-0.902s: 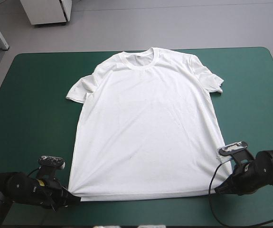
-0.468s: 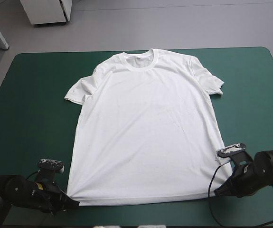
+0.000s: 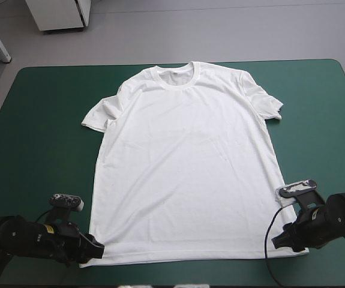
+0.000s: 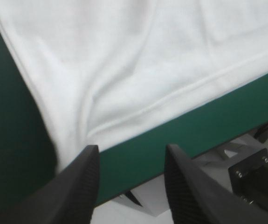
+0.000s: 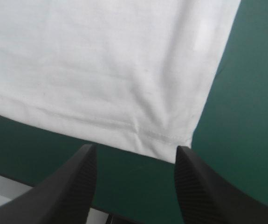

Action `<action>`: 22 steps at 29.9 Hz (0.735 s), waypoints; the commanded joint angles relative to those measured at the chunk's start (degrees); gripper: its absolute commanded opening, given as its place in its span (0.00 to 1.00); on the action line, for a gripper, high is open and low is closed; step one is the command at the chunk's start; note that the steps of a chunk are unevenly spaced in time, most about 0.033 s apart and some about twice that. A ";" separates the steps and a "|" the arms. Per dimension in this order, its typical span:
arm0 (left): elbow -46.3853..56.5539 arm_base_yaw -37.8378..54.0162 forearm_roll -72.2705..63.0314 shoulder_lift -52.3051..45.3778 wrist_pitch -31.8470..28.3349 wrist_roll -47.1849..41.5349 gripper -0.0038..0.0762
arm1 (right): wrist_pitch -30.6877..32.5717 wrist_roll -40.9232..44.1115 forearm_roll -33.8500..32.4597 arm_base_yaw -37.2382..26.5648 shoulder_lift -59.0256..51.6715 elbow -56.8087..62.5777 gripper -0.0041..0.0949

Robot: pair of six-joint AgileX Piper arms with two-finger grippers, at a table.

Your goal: Fold the cloth

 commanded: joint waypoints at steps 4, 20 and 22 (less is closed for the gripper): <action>-14.38 -0.32 6.32 5.21 -12.49 -3.24 0.48 | -10.67 5.97 -5.75 -0.05 3.00 -8.99 0.55; -40.51 -0.32 15.12 42.96 -21.41 -0.21 0.53 | -13.19 3.86 -9.45 -0.05 34.30 -40.39 0.55; -41.72 -0.18 16.38 45.49 -22.29 -0.21 0.53 | -13.80 3.42 -9.45 -0.05 35.70 -41.84 0.55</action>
